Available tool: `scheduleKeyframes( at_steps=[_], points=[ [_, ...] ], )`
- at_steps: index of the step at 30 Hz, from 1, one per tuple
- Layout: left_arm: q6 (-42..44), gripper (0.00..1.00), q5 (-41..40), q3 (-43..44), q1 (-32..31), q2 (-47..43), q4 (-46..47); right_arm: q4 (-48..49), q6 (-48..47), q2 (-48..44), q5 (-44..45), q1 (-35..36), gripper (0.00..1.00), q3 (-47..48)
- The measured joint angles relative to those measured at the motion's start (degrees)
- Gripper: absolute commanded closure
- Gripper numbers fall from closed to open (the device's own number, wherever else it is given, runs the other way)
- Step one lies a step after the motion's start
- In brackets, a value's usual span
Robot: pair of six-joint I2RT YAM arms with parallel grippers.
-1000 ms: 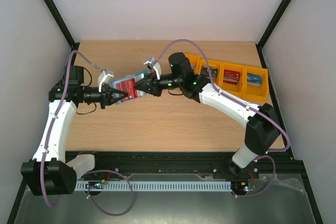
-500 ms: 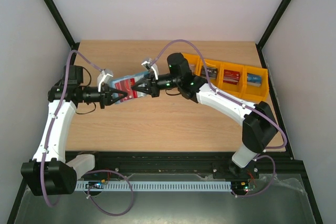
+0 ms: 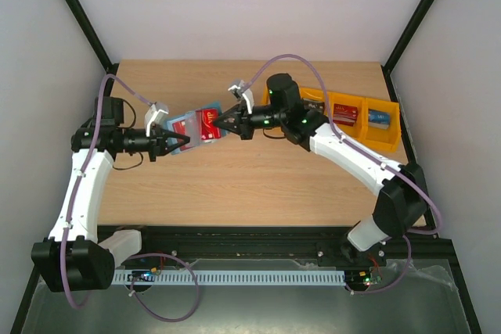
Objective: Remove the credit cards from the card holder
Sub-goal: Remove the credit card from the card holder, then place the credit card in the storage box.
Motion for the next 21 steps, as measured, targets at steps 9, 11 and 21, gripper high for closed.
scheduleKeyframes(
  at_steps=[9,11,21],
  points=[
    [-9.2,0.98,-4.0,-1.0,0.2,-0.5,6.8,5.4,11.1,-5.7,8.1,-15.8,0.98,-8.2],
    [-14.0,0.98,-8.9,-2.5,0.2,-1.0,11.2,9.6,19.4,-7.6,12.1,-23.5,0.98,-13.4],
    [-22.6,0.98,-20.6,-4.7,0.5,-1.0,19.0,25.0,53.9,-9.7,28.0,-43.8,0.98,-37.6]
  ],
)
